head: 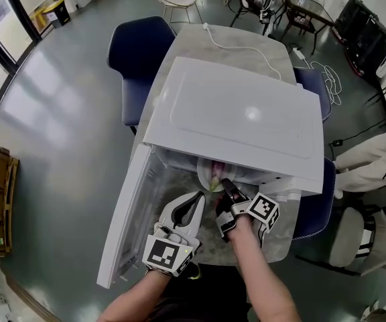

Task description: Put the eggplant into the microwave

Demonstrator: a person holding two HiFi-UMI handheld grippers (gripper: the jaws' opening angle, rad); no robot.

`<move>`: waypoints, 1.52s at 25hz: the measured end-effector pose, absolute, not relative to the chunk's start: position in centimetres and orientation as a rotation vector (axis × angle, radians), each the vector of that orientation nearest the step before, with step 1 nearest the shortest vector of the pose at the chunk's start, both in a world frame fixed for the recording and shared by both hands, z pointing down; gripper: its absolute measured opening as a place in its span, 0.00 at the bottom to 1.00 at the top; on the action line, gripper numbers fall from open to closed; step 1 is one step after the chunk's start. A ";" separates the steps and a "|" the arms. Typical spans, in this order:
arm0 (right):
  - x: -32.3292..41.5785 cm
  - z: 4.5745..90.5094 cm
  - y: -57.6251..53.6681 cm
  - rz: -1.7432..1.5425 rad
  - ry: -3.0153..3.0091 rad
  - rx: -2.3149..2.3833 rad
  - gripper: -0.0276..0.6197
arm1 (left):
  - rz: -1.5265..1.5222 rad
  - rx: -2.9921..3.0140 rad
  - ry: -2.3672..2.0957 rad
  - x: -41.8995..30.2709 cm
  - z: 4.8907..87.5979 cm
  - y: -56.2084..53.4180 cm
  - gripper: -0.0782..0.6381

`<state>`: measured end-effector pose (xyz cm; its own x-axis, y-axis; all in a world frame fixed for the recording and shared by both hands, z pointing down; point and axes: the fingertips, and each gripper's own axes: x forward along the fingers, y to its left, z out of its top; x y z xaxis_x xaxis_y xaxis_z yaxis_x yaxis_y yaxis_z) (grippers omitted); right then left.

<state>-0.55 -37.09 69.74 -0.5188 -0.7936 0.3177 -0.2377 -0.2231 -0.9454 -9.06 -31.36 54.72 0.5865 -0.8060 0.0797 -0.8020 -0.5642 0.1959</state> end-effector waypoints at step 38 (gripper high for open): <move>-2.9 68.9 -37.2 -1.314 2.378 -1.496 0.05 | 0.033 2.592 -1.370 -8.6 55.8 -31.6 0.12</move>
<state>-2.92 -37.24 68.90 -0.5338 -0.7564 0.3780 -0.7224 0.1756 -0.6688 -8.63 -31.65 55.84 0.5679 -0.8147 0.1169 -0.8194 -0.5462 0.1741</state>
